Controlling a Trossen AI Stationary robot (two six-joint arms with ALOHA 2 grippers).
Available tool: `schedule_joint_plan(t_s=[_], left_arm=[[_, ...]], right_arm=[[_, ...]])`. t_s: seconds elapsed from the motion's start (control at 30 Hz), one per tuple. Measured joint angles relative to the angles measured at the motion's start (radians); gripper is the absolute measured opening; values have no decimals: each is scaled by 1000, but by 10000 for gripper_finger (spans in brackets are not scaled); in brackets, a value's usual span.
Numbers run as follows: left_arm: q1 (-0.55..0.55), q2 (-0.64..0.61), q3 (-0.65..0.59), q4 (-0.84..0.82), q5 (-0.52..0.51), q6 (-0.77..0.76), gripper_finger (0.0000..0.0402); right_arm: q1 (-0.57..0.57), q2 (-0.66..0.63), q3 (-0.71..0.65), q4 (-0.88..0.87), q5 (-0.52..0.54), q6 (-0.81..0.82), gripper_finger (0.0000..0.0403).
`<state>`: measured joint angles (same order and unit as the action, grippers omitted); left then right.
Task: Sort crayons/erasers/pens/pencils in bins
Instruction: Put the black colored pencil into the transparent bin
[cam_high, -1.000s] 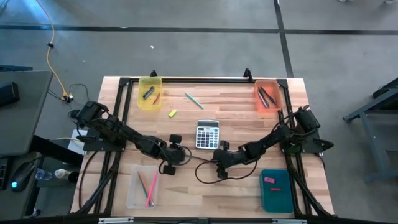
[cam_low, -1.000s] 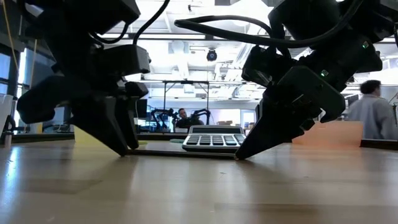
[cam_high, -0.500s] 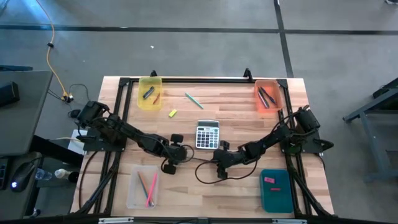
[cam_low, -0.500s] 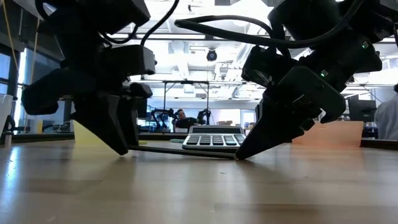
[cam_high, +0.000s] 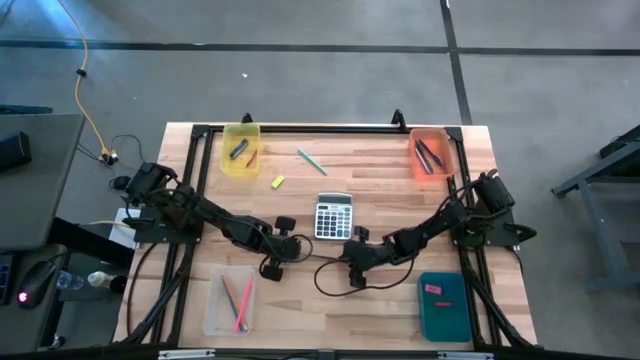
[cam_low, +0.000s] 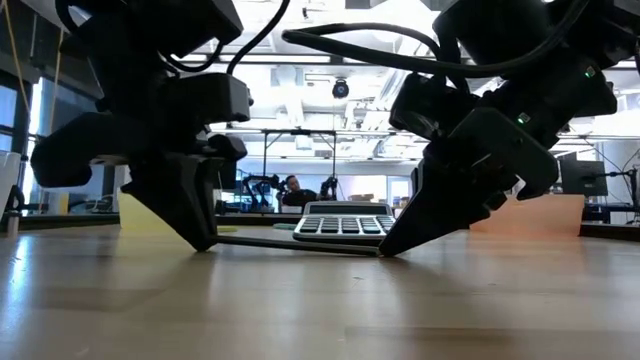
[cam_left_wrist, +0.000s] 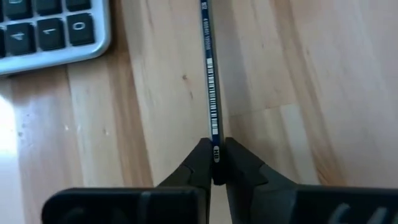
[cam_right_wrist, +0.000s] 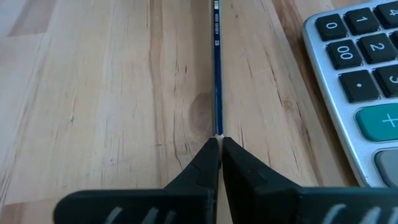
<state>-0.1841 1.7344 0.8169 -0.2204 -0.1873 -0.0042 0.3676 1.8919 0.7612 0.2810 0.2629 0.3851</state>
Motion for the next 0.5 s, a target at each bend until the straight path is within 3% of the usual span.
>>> schedule_joint_plan(t_s=[0.23, 0.5], left_arm=[[0, -16, 0, -29, -35, 4, 4], [2, -130, 15, -177, -71, -74, 2]], right_arm=[[6, 0, 0, 16, 17, 6, 20], [34, -109, -3, -45, 17, -5, 123]])
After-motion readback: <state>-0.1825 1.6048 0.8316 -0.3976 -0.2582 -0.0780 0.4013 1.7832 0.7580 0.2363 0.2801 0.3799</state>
